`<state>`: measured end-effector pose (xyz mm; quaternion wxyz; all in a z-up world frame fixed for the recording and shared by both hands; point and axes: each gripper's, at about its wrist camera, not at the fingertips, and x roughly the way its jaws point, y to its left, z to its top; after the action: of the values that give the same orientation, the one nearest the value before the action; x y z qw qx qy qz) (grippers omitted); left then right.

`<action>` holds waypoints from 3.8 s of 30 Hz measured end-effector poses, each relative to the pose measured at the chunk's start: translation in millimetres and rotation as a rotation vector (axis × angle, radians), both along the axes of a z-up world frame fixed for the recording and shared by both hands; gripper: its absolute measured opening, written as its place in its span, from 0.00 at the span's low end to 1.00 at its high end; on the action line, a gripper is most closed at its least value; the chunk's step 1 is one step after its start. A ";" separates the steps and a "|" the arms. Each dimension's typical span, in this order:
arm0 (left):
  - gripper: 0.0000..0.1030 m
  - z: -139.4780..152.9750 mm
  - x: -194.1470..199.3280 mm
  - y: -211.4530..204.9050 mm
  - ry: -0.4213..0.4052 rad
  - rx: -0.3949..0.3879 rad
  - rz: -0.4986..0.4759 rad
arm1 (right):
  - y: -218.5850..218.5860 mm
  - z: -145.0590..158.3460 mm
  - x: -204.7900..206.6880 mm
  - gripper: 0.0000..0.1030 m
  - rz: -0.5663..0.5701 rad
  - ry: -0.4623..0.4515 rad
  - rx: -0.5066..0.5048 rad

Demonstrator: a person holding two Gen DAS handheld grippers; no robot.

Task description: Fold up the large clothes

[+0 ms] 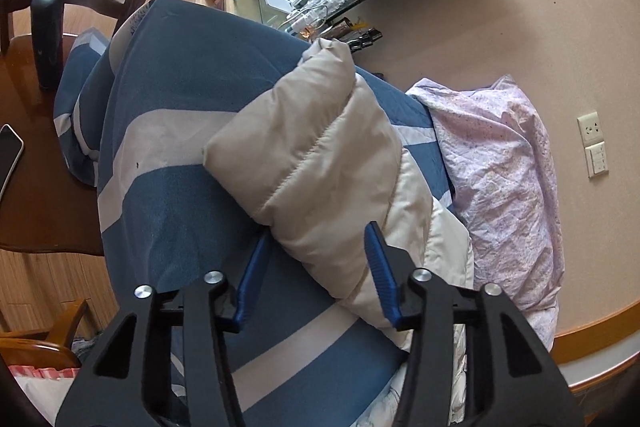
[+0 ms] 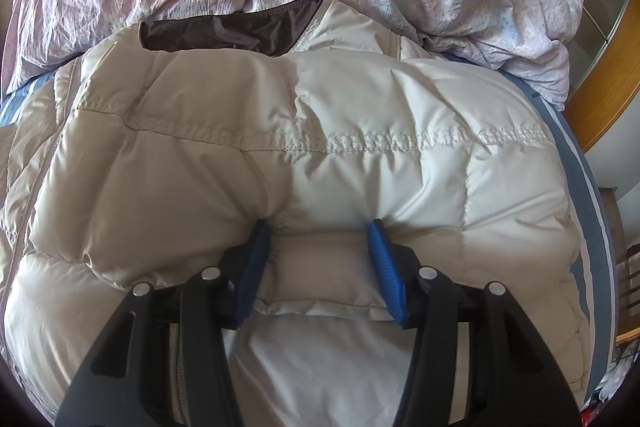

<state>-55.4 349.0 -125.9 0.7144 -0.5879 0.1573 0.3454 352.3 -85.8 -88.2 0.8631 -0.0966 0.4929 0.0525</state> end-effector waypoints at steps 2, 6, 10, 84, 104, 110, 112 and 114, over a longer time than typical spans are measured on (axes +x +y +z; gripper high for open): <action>0.21 -4.8 -0.9 5.3 0.000 -0.012 0.019 | 0.2 0.0 -0.3 0.51 0.001 -0.001 -0.001; 0.13 -10.1 -3.6 11.8 -0.025 -0.034 0.032 | 0.0 -0.2 0.1 0.51 0.002 -0.002 -0.001; 0.04 -5.7 -1.1 15.2 -0.032 -0.002 0.021 | -0.4 -0.2 -0.4 0.51 0.005 -0.003 -0.001; 0.76 54.8 280.5 -177.5 0.432 0.682 -0.943 | 6.2 26.6 -23.4 0.30 0.182 -0.020 0.236; 0.84 58.6 244.6 -157.6 0.343 0.573 -0.999 | -33.8 22.4 -14.9 0.79 0.135 0.158 0.458; 0.84 64.1 184.3 -129.5 0.263 0.497 -1.053 | -105.9 45.3 -58.1 0.81 0.139 0.149 0.509; 0.84 64.1 165.0 -120.5 0.245 0.484 -1.074 | -135.6 46.4 -68.7 0.82 0.113 0.154 0.522; 0.84 63.1 146.8 -113.3 0.238 0.481 -1.084 | -170.7 45.9 -82.4 0.82 0.072 0.156 0.534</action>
<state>91.4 235.7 -62.8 0.8789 -0.2033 0.4309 0.0215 269.9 -256.5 -42.3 0.8149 0.1214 0.5230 0.2183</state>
